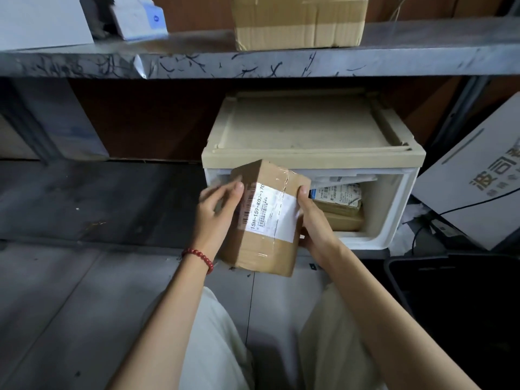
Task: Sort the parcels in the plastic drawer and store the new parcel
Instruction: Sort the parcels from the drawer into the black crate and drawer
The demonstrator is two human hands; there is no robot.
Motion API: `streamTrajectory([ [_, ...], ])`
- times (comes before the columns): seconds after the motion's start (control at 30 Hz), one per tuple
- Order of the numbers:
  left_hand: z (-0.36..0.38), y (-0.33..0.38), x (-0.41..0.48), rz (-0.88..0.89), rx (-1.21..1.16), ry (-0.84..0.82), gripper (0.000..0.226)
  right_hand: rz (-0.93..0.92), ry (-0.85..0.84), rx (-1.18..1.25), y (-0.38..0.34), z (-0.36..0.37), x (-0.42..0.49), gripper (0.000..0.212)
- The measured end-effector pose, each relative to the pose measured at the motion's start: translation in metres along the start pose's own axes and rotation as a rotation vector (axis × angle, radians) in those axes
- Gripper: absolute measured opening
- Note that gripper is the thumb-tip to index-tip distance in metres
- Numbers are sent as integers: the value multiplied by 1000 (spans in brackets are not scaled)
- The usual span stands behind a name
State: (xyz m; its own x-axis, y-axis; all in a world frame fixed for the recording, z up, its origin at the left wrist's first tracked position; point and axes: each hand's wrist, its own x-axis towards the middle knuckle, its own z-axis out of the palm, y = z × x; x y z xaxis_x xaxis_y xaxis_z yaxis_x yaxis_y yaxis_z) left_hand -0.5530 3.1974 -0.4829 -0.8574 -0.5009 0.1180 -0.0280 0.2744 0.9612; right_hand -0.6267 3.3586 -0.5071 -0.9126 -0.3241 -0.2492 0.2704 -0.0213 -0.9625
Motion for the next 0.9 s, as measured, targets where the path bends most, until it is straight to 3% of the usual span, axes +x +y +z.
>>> streamTrajectory([
  [0.1,-5,1,-9,-19,-37,-58,50,-8,-3,-1,3,5,1,62],
  [0.23,-9,-4,-16,-129,-136,-42,85,-50,38,-56,3,9,4,36],
  [0.33,-11,-7,-15,-169,-105,-61,108,-73,44,-103,3,10,4,30],
  [0.5,-13,-6,-16,-142,-11,-60,84,-74,-7,-150,3,11,1,40],
  [0.77,-25,-14,-15,-49,67,-83,86,-40,-7,-141,6,8,5,28],
  [0.9,-33,-16,-17,-44,53,-118,63,24,-31,-129,9,9,8,22],
])
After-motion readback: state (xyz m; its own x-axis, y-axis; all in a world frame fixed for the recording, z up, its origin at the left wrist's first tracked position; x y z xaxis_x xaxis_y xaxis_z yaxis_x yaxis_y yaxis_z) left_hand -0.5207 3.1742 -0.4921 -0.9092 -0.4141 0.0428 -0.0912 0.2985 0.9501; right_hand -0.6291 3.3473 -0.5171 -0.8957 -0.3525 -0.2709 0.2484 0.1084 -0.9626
